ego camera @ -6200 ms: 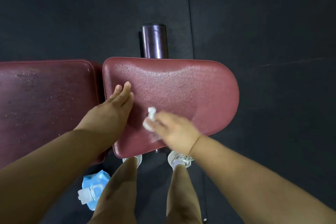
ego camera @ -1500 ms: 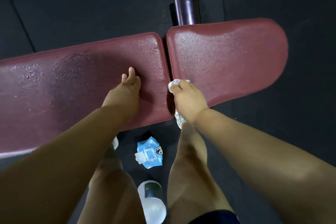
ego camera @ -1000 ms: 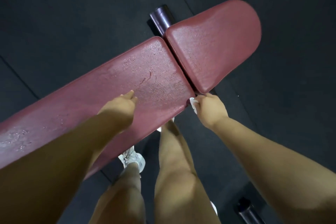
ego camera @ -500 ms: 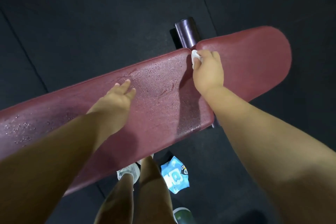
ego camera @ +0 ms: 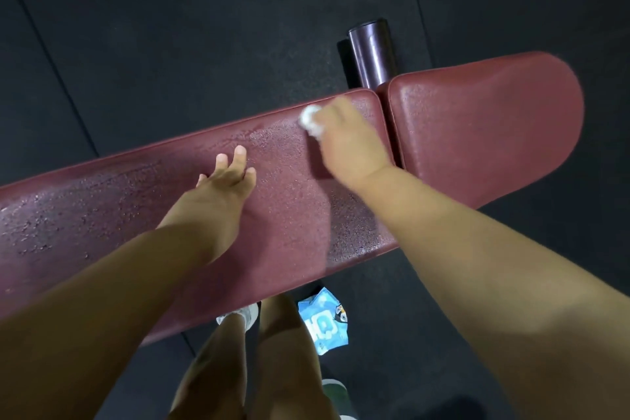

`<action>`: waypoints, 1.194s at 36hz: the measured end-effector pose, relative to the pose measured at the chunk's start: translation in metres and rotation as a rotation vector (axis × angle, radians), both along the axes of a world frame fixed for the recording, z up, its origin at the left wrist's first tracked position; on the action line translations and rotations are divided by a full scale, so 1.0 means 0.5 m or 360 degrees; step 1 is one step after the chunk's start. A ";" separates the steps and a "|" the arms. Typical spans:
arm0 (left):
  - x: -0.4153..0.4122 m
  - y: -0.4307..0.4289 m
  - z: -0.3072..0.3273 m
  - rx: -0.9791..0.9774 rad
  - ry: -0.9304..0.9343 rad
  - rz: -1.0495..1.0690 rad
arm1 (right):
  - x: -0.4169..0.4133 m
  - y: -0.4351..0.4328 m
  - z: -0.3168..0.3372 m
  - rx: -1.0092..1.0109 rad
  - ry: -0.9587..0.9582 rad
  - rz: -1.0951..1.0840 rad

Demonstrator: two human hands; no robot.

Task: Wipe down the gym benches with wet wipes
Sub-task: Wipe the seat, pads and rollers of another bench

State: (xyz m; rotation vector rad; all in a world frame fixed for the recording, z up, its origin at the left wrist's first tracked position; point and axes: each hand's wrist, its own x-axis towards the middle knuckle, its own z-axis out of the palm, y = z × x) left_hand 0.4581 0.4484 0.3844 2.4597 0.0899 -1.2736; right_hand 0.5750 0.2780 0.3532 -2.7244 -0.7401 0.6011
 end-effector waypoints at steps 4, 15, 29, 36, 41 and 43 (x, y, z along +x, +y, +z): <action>-0.004 -0.003 -0.004 0.0024 -0.0002 -0.0015 | 0.020 -0.082 -0.010 -0.0176 -0.0169 -0.0779; -0.002 -0.044 0.015 0.0137 -0.0092 0.0075 | -0.185 -0.045 -0.028 0.0155 0.0127 0.0240; -0.059 -0.088 0.022 0.0032 -0.0010 0.0031 | -0.194 -0.100 -0.010 0.0143 0.0061 -0.0319; -0.062 -0.079 0.009 0.0040 -0.0015 -0.0053 | -0.179 -0.108 -0.009 0.0223 0.0258 -0.0124; -0.069 -0.083 0.005 0.0074 -0.0070 -0.0111 | -0.112 -0.179 -0.014 0.0172 0.0106 -0.0856; -0.073 -0.085 -0.002 0.0088 -0.0097 -0.0118 | -0.125 -0.190 -0.031 0.0164 0.0013 -0.1028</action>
